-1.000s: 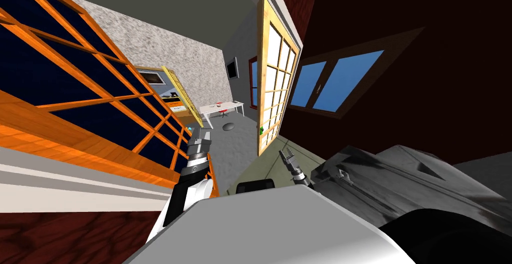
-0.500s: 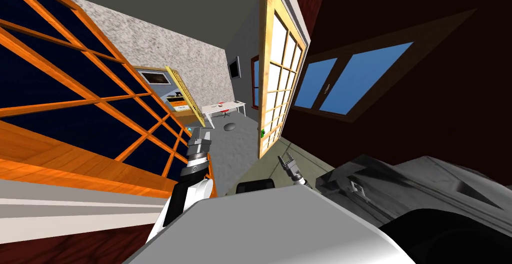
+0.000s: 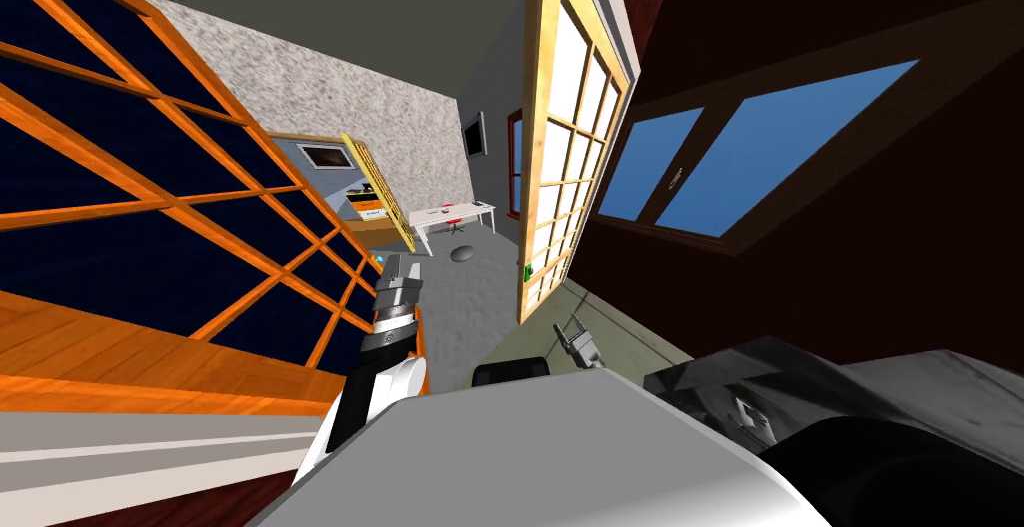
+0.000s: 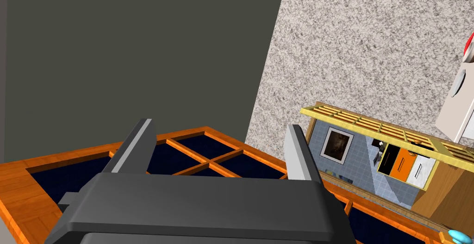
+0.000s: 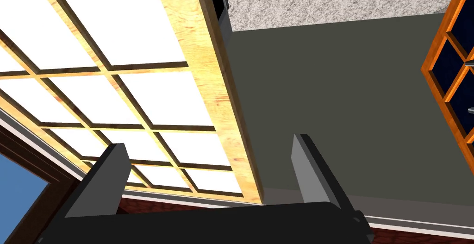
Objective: Push the door open
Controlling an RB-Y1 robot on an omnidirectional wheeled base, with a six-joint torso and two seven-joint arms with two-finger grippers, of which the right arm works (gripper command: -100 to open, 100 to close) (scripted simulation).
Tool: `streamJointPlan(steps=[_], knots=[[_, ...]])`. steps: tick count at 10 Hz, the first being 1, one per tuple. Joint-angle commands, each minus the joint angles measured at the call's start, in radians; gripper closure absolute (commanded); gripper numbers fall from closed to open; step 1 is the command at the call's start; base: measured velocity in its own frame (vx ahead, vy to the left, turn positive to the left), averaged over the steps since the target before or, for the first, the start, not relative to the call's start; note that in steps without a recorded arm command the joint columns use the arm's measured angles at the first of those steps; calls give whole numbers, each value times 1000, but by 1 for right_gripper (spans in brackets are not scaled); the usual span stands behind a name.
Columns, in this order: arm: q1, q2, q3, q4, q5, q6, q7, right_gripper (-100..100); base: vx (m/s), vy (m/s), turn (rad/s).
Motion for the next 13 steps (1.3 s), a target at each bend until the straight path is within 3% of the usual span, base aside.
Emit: streamJointPlan(steps=[1, 3, 13], knots=[[6, 3, -4, 38, 25, -23, 36, -100, 143, -54, 111], [11, 6, -6, 66, 42, -41, 62, -100, 118, -44, 59], [51, 40, -28, 286, 180, -185, 263, -100, 164, -86, 96]])
